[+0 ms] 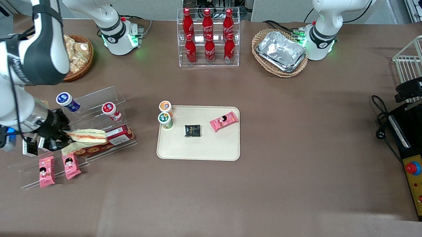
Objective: Place sandwich on tray
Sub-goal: 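Carry the held sandwich over the cream tray beside the black tissue pack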
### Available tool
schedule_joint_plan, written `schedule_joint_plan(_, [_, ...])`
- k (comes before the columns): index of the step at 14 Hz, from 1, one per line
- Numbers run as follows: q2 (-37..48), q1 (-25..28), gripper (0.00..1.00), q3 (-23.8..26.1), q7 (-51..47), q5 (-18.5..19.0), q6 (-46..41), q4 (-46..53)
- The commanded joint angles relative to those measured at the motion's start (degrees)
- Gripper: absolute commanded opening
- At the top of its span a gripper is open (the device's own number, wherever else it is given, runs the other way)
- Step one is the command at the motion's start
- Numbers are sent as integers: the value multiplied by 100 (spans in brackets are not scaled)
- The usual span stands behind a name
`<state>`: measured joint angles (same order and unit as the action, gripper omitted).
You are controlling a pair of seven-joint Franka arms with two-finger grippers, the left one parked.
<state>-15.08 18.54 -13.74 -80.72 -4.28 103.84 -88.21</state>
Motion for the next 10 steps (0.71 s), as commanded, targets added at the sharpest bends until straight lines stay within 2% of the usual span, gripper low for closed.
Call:
schedule_joint_plan(1, [-83, 334, 8, -33, -898, -99, -21, 67])
schedule_joint_plan(7, [-434, 1124, 9, -41, -1954, -362, 84, 93])
schedule_joint_plan(10, [-759, 1467, 9, -41, -2465, -520, 452, 93])
